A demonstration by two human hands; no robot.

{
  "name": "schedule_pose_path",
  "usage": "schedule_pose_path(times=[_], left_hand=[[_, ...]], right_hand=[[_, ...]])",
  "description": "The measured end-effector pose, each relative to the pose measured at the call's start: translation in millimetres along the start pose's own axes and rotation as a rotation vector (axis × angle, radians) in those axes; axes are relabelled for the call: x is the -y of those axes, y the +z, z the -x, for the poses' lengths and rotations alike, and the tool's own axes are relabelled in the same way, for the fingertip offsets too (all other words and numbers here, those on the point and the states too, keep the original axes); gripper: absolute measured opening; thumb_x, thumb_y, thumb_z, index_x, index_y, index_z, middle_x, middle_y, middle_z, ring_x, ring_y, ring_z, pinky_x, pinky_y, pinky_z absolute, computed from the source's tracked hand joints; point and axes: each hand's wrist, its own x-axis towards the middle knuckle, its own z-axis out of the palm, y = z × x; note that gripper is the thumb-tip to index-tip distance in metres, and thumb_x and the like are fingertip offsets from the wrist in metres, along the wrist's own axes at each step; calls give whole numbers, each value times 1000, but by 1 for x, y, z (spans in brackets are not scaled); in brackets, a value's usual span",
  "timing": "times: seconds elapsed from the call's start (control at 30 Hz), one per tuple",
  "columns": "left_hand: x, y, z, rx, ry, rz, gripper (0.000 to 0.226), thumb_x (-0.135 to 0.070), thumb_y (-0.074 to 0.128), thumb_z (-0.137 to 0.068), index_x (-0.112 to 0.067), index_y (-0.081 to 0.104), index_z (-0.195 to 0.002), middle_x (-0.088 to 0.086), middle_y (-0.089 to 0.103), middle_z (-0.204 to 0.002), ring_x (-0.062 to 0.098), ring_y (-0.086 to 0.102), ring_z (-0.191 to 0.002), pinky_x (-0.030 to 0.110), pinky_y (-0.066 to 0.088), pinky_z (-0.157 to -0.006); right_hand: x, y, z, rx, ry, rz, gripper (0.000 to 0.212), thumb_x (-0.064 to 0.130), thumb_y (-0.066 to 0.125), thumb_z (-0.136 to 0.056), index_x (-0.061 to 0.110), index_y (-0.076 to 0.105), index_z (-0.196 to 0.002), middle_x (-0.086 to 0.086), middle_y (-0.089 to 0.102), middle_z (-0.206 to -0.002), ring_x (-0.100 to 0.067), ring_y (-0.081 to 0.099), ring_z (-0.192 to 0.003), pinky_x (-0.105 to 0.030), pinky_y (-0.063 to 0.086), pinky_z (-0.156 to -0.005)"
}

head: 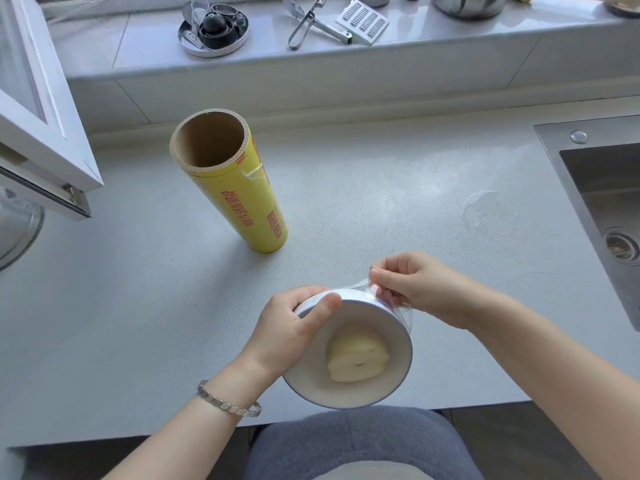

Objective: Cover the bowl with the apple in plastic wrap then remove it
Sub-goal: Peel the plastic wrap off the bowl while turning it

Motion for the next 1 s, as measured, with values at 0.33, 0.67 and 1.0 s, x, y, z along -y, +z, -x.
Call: schedule_pose_path(times=[0.33, 0.67, 1.0], left_hand=[[3, 0, -3, 53, -44, -69, 53, -68, 53, -58, -27, 73, -85, -8, 71, -79, 9, 63, -76, 25, 47, -71], [0, 1, -4, 88, 0, -44, 43, -67, 50, -61, -31, 72, -74, 13, 70, -86, 12, 59, -75, 22, 44, -69], [-3, -1, -1, 31, 57, 35, 27, -62, 53, -62, -44, 72, -69, -13, 70, -71, 2, 59, -67, 13, 43, -62]], right_hand=[[12, -12, -6, 256, 273, 47, 27, 36, 69, -73, 13, 64, -59, 3, 53, -51, -7, 40, -48, -16, 35, -50], [0, 2, -16, -64, 25, 75, 39, 27, 60, -86, 17, 49, -50, 2, 43, -52, -6, 35, -43, -16, 30, -47], [-17, 12, -19, 15, 107, -92, 25, 29, 64, -83, 14, 61, -63, 1, 59, -54, -10, 52, -48, -20, 42, -51]])
